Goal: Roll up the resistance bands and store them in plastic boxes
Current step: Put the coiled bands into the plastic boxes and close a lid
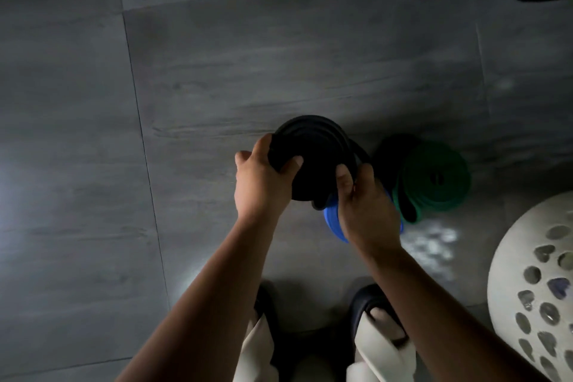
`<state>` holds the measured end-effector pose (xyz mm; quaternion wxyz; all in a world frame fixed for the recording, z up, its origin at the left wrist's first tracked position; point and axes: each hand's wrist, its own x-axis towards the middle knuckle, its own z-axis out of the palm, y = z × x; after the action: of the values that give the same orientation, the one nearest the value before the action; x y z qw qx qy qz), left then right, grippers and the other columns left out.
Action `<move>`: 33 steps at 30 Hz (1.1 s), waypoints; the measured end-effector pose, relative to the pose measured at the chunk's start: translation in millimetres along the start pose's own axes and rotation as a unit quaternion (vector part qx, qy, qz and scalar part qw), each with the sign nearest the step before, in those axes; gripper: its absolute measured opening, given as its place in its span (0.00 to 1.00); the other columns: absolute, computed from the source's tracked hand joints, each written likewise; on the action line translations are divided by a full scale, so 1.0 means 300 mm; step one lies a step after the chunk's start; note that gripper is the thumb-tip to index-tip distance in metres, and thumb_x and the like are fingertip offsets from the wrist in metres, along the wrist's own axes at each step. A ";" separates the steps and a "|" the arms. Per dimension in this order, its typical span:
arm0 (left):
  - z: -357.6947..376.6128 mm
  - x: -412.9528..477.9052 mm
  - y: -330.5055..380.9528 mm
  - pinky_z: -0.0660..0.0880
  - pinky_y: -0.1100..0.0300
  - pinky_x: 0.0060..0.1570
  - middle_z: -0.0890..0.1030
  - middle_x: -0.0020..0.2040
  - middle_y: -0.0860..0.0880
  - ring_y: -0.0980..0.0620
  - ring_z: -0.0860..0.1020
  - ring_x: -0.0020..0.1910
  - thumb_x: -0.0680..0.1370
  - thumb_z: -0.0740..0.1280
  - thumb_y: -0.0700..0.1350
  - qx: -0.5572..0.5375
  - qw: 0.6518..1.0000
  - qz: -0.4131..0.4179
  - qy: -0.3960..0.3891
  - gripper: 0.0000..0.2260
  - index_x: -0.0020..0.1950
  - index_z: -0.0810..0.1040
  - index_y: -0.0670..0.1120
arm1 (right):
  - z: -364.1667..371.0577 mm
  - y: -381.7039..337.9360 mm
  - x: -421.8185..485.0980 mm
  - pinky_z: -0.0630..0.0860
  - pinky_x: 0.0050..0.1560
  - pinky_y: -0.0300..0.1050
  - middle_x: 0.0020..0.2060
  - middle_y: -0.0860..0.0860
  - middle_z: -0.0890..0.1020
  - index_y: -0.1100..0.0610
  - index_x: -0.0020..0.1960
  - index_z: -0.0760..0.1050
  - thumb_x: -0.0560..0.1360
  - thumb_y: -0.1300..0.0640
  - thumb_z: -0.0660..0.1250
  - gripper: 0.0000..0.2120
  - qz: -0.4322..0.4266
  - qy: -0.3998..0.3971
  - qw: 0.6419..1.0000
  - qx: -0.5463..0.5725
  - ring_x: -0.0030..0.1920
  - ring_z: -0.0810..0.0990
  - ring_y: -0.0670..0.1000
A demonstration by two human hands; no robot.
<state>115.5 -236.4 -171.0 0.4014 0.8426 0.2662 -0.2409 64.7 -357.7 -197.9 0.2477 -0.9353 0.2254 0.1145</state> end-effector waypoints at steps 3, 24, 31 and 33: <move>0.002 0.010 -0.011 0.71 0.51 0.58 0.65 0.57 0.47 0.43 0.68 0.61 0.74 0.68 0.51 -0.023 1.000 -0.008 0.006 0.21 0.66 0.70 0.53 | -0.019 0.016 0.041 0.72 0.35 0.51 0.38 0.64 0.78 0.63 0.42 0.77 0.77 0.40 0.48 0.30 -0.091 0.051 0.992 -0.076 0.37 0.77 0.65; -0.008 0.167 -0.083 0.80 0.46 0.47 0.70 0.66 0.46 0.45 0.71 0.63 0.58 0.71 0.70 -0.229 0.932 -0.151 -0.238 0.42 0.67 0.70 0.54 | 0.041 -0.055 0.017 0.75 0.47 0.53 0.48 0.64 0.78 0.66 0.53 0.69 0.75 0.36 0.50 0.31 -0.010 -0.009 0.995 0.099 0.50 0.77 0.64; 0.029 0.168 -0.097 0.81 0.50 0.38 0.68 0.67 0.45 0.42 0.73 0.61 0.51 0.66 0.76 -0.186 0.957 -0.099 -0.197 0.47 0.66 0.70 0.57 | 0.068 -0.048 0.004 0.73 0.45 0.56 0.43 0.65 0.78 0.62 0.45 0.66 0.72 0.36 0.44 0.29 -0.011 0.031 0.993 0.113 0.45 0.76 0.65; 0.028 0.163 -0.098 0.81 0.47 0.40 0.67 0.67 0.46 0.42 0.72 0.62 0.54 0.67 0.74 -0.196 0.958 -0.086 -0.190 0.44 0.67 0.66 0.61 | 0.057 -0.059 0.001 0.75 0.44 0.58 0.43 0.66 0.78 0.59 0.47 0.62 0.72 0.33 0.44 0.28 0.005 0.029 0.991 0.127 0.44 0.77 0.65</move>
<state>131.3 -214.9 -221.9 0.5795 0.6601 0.2987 -0.3731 71.6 -335.4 -205.3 0.3572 -0.8982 0.2496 0.0590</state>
